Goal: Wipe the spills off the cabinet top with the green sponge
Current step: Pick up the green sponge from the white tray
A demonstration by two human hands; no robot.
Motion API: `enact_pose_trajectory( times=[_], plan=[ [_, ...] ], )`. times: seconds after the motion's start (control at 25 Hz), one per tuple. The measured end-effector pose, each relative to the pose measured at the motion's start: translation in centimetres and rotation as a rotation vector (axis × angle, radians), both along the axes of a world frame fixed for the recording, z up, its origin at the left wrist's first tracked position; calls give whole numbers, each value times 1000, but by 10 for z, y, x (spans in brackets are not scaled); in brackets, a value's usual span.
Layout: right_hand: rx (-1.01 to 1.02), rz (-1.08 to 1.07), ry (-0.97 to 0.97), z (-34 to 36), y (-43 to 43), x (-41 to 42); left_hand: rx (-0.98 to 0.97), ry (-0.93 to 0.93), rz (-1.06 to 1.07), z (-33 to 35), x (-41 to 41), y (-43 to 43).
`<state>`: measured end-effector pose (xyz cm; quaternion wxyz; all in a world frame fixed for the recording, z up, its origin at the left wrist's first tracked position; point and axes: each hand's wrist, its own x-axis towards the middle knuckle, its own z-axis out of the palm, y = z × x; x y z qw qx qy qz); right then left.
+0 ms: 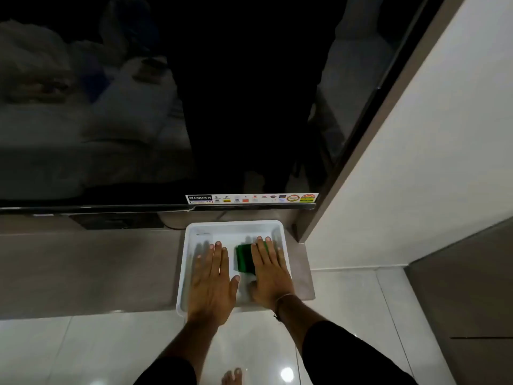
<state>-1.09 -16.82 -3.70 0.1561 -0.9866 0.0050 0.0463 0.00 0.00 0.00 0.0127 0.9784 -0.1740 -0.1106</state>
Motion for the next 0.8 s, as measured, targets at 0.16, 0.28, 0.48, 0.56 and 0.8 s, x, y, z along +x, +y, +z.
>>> enact_pose_trajectory(
  times=[0.16, 0.28, 0.48, 0.56, 0.8],
  plan=[
    [-96, 103, 116, -22, -2, 22, -3, -22, 2, -26, 12, 6],
    [-118, 117, 50, -38, -2, 24, 63, 9, -31, -34, 17, 4],
    [-85, 137, -6, -32, -11, 22, -5, -4, -25, -30, 23, 1],
    [-34, 143, -68, -14, -17, 12, -57, -17, -31, -16, 19, -7],
    [9, -33, -198, 47, -85, -54, -122, -108, -151, 33, -20, -82]
  ],
)
